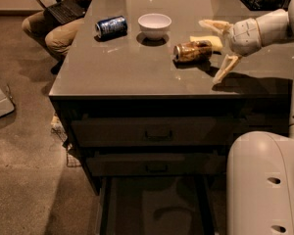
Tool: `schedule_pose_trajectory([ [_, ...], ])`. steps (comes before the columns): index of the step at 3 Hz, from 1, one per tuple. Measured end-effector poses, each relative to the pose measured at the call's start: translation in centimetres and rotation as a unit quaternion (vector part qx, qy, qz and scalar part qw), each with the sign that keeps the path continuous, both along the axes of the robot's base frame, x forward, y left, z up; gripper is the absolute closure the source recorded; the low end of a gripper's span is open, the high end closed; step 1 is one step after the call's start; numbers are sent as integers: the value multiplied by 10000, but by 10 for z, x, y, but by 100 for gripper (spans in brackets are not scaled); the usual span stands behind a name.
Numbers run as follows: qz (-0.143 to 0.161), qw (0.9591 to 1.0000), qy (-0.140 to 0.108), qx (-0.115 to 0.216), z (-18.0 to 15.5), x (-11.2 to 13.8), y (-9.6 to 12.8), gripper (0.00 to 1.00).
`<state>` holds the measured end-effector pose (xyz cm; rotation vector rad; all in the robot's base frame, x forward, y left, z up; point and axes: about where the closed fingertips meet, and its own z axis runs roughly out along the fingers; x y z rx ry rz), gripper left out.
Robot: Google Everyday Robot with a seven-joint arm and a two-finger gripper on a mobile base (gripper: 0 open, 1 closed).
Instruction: Pick orange can from bottom drawer and place on counter
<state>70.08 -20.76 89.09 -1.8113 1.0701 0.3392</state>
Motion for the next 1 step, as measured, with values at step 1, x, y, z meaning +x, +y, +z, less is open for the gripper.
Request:
schedule_pose_trajectory([
  [1,-91,9999,-106,59,10,-5,-13,0],
])
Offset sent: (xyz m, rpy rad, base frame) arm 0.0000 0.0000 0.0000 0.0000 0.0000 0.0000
